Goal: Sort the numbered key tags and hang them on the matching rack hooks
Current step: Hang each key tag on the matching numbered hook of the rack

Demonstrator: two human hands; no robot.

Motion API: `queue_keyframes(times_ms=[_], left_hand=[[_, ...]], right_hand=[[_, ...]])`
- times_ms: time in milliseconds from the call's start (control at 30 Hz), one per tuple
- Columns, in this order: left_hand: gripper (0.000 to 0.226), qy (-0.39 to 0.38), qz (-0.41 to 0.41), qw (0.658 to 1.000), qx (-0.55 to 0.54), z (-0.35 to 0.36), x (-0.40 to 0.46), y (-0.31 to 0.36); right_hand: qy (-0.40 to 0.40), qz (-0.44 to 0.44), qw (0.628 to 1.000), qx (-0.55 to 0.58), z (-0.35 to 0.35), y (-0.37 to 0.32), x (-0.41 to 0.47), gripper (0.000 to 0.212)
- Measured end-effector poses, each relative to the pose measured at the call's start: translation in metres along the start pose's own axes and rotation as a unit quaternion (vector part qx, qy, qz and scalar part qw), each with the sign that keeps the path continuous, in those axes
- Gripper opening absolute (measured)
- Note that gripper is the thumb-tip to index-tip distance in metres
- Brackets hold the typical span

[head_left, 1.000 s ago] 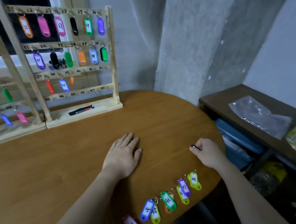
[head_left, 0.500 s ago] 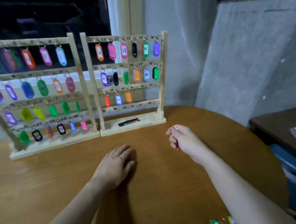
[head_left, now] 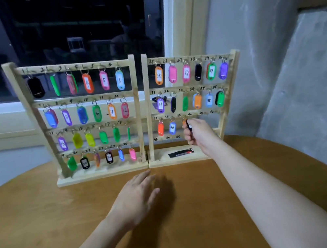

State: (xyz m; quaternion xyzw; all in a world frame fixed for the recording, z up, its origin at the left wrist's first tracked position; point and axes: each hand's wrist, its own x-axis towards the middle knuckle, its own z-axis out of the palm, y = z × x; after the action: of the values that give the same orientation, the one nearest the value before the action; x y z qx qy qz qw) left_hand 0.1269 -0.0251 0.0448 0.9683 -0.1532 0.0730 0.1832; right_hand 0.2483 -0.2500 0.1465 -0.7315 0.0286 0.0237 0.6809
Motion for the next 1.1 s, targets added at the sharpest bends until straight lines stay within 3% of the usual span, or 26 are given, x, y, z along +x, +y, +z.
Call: queue_keyframes(times_ms=[367, 467, 733, 900, 1100], left_hand=[[0.060, -0.011, 0.014, 0.999, -0.037, 0.031, 0.010, -0.012], [0.069, -0.009, 0.013, 0.999, -0.040, 0.038, 0.010, -0.017], [0.066, 0.005, -0.017, 1.000, -0.025, 0.032, -0.005, -0.025], [0.064, 0.016, -0.055, 0.997, -0.052, 0.015, -0.024, -0.023], [0.051, 0.046, -0.099, 0.989, -0.099, -0.020, -0.083, -0.006]], right_hand=[[0.052, 0.031, 0.998, 0.035, 0.006, -0.001, 0.035, 0.025], [0.050, 0.032, 0.998, 0.016, 0.005, 0.005, 0.037, 0.024], [0.040, 0.020, 0.999, -0.012, 0.003, 0.018, 0.024, 0.027], [0.030, 0.017, 0.998, -0.044, 0.009, 0.044, -0.023, 0.026], [-0.062, 0.003, 0.985, -0.164, 0.030, 0.049, -0.133, 0.025]])
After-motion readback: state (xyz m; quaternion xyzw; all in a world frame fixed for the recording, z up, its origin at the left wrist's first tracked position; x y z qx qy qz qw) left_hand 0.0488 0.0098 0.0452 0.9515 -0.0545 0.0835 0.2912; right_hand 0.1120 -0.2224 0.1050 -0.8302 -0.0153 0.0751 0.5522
